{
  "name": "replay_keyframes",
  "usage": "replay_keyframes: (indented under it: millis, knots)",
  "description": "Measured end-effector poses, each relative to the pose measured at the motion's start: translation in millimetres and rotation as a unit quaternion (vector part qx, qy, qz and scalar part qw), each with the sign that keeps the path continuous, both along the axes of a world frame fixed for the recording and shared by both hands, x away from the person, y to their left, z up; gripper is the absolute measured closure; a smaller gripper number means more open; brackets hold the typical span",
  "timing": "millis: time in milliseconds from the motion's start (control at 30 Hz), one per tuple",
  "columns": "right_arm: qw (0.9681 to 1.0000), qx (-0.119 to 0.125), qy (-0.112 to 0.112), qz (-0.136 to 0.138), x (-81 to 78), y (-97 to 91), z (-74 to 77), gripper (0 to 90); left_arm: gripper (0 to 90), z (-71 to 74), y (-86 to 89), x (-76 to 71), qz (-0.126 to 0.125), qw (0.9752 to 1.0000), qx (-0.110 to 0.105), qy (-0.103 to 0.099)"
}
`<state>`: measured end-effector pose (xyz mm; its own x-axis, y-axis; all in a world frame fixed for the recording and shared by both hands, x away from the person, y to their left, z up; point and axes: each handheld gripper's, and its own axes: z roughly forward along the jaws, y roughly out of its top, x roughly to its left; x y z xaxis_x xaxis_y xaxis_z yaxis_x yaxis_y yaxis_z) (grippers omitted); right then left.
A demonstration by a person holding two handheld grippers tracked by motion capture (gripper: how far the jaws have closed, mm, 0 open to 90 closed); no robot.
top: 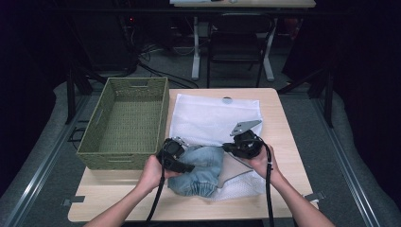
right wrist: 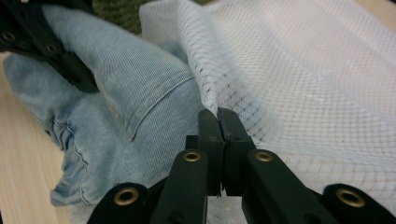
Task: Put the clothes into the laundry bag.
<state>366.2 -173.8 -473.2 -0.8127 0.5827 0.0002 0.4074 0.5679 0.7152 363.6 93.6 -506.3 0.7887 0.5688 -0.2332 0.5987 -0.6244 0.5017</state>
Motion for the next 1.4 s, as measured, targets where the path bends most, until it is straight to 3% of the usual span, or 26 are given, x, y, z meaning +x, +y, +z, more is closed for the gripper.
replay_keyframes:
  millis: [33,67,100,167,300,367,467,533,567,600,633,667,767,967,1067,1100,1200,1233,1267,1400]
  knots:
    - [1.0000,-0.003,0.001,0.003,1.0,-0.1,-1.9,89.4,52.0,2.0,-0.1,-0.8,-0.002,0.9999,0.004,-0.010]
    - [1.0000,-0.001,0.001,0.002,1.9,-1.7,-2.4,89.4,40.8,5.6,0.9,-2.6,-0.003,0.9998,0.006,-0.018]
    - [1.0000,-0.001,0.001,0.002,1.9,-1.7,-2.4,89.4,40.8,8.6,1.9,-4.1,-0.004,0.9997,0.005,-0.022]
    - [1.0000,0.000,0.002,-0.001,2.1,-4.1,-2.0,89.4,30.9,17.5,3.7,-9.6,-0.011,0.9992,0.006,-0.039]
    - [1.0000,0.001,0.004,-0.003,3.3,-5.6,-2.5,89.4,25.3,29.7,4.5,-15.0,-0.021,0.9975,0.010,-0.066]
    - [1.0000,0.001,0.007,-0.007,4.2,-5.7,-3.7,89.3,23.5,26.7,3.2,-12.8,-0.033,0.9977,0.015,-0.058]
    - [0.9999,0.001,0.010,-0.005,5.4,-5.8,-4.8,89.3,35.0,11.6,-3.9,-9.4,-0.052,0.9970,0.032,-0.048]
    - [0.9999,0.001,0.011,-0.004,5.8,-5.9,-5.5,89.4,43.1,2.3,-7.4,-8.6,-0.068,0.9945,0.043,-0.067]
    - [0.9999,-0.001,0.014,-0.004,5.8,-5.2,-6.2,89.3,48.8,-0.9,-7.6,-7.1,-0.066,0.9951,0.038,-0.062]
    - [0.9999,-0.001,0.013,-0.005,5.8,-4.7,-7.0,89.4,55.0,-5.4,-6.6,-5.5,-0.064,0.9965,0.015,-0.051]
    - [0.9999,-0.004,0.015,-0.003,5.5,-3.6,-8.0,89.4,67.1,-6.9,-5.9,-4.6,-0.060,0.9971,0.007,-0.047]
    - [0.9999,-0.005,0.014,-0.001,5.3,-3.3,-8.0,89.4,69.7,-7.4,-5.2,-4.3,-0.059,0.9972,0.003,-0.046]
    - [0.9999,-0.003,0.013,-0.001,4.3,-2.9,-6.7,89.4,71.9,-3.8,-4.3,-7.6,-0.046,0.9978,-0.007,-0.048]
    - [0.9994,0.035,-0.006,0.002,-0.6,-7.0,9.8,89.4,72.5,24.2,-4.9,-15.8,0.004,0.9956,-0.021,-0.091]
    - [0.9991,0.041,-0.010,0.002,-1.0,-7.2,13.0,89.4,71.6,19.8,-11.6,-14.6,0.016,0.9946,-0.014,-0.101]
    - [0.9995,0.030,0.004,-0.001,2.1,-5.8,5.8,89.4,69.9,13.8,-14.0,-12.2,0.016,0.9955,-0.008,-0.093]
    - [0.9997,0.019,0.013,-0.001,4.0,-4.5,-1.3,89.4,67.2,-0.7,-15.9,-6.6,0.014,0.9967,-0.005,-0.080]
    - [0.9998,0.013,0.017,0.002,4.5,-3.9,-4.6,89.4,56.9,0.4,-14.9,-5.9,0.015,0.9963,-0.003,-0.084]
    - [0.9998,0.013,0.017,0.002,4.5,-3.9,-4.6,89.4,56.9,2.1,-13.9,-5.6,0.017,0.9960,-0.003,-0.088]
    - [0.9998,0.013,0.014,0.001,3.5,-3.9,-2.3,89.4,36.1,18.5,-8.4,-9.6,0.014,0.9945,-0.010,-0.103]
